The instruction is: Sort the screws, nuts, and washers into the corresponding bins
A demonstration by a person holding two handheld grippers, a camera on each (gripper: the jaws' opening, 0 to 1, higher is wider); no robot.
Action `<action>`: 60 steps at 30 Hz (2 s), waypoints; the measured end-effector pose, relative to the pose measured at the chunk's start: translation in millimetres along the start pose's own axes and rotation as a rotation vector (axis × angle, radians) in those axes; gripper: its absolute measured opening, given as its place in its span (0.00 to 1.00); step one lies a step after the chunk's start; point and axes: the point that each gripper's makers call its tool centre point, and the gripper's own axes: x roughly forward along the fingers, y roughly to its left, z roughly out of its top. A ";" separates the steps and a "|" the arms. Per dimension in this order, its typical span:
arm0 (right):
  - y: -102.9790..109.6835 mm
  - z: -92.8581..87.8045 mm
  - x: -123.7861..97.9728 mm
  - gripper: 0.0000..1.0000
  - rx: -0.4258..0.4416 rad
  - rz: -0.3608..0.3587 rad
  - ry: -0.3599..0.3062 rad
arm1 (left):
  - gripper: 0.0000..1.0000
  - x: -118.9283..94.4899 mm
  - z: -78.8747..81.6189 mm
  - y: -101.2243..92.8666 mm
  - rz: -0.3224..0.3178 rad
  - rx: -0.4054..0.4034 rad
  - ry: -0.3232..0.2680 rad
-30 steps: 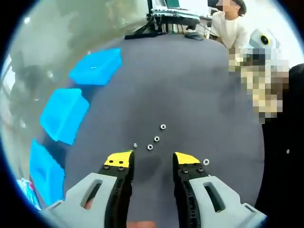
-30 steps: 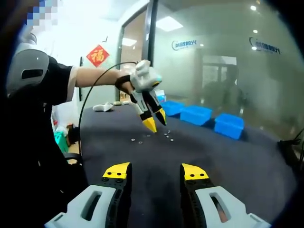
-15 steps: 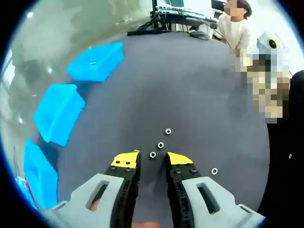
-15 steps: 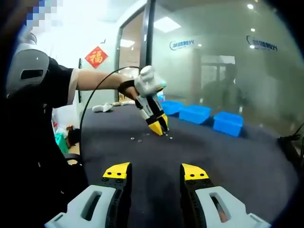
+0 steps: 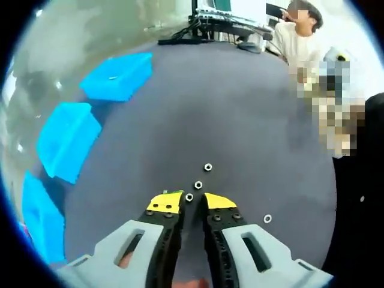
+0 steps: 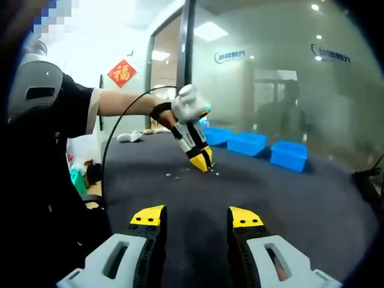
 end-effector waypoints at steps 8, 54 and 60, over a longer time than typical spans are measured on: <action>0.8 3.3 -0.6 0.37 -0.005 -0.001 0.001 | 0.06 -0.1 0.2 -1.4 -0.008 -0.045 -0.036; -5.1 24.4 0.0 0.36 -0.015 -0.084 -0.066 | 0.06 -145.4 -11.0 73.0 0.523 -0.311 -0.703; -7.2 28.8 -0.2 0.36 -0.006 -0.096 -0.084 | 0.06 -169.5 -13.3 120.8 0.620 -0.354 -0.728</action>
